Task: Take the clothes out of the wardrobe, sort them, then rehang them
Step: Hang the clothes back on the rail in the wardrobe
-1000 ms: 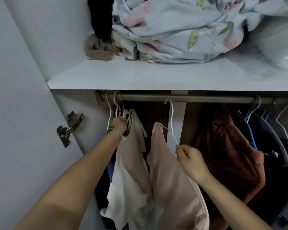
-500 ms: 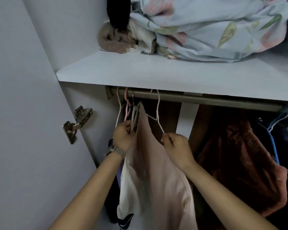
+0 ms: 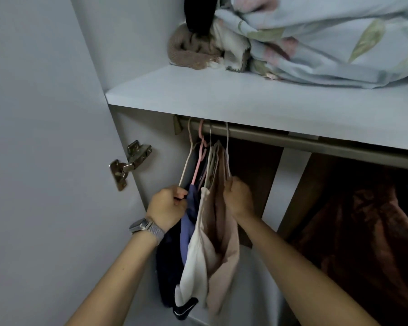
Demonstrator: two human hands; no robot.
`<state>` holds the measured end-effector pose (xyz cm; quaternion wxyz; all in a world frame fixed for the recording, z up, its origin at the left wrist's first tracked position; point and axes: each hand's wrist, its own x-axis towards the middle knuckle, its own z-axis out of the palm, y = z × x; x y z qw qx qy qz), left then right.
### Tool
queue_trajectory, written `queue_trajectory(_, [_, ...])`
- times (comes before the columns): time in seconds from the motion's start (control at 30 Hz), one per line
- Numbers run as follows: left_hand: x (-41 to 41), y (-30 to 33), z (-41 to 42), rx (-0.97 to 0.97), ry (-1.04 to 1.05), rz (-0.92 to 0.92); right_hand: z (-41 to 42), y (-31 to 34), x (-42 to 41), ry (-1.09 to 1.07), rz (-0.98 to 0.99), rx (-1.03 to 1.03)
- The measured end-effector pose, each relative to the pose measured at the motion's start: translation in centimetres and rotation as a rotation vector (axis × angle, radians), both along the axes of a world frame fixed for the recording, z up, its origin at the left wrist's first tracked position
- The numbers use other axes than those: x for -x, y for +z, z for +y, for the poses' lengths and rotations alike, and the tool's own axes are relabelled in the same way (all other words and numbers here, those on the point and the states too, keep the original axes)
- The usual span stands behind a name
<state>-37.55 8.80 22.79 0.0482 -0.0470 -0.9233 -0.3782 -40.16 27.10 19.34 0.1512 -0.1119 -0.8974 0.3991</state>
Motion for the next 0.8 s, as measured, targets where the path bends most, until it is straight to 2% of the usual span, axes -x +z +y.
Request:
queue_trajectory(0.1, [-0.3,0.2,0.1,-0.017,0.002,-0.008,-0.7,-0.7,0.1,0.024,-0.03,0.019])
queue_trajectory(0.3, [-1.5,1.0,1.7,-0.05,-0.042,0.007,-0.2,0.6,1.6,0.247,-0.288,0.212])
queue_trajectory(0.5, [-2.1,1.1,4.1,-0.01,-0.154,0.045,4.0,0.8,-1.4,0.341,-0.363,0.361])
queue_trajectory(0.63, [-2.4,0.9,7.5,0.067,-0.368,0.086,8.7,0.7,-5.9,0.323,-0.425,0.222])
queue_trajectory(0.8, [-2.5,-1.2,14.0,0.238,-0.588,-0.024,14.7,-0.5,-12.9,0.115,-0.359,0.065])
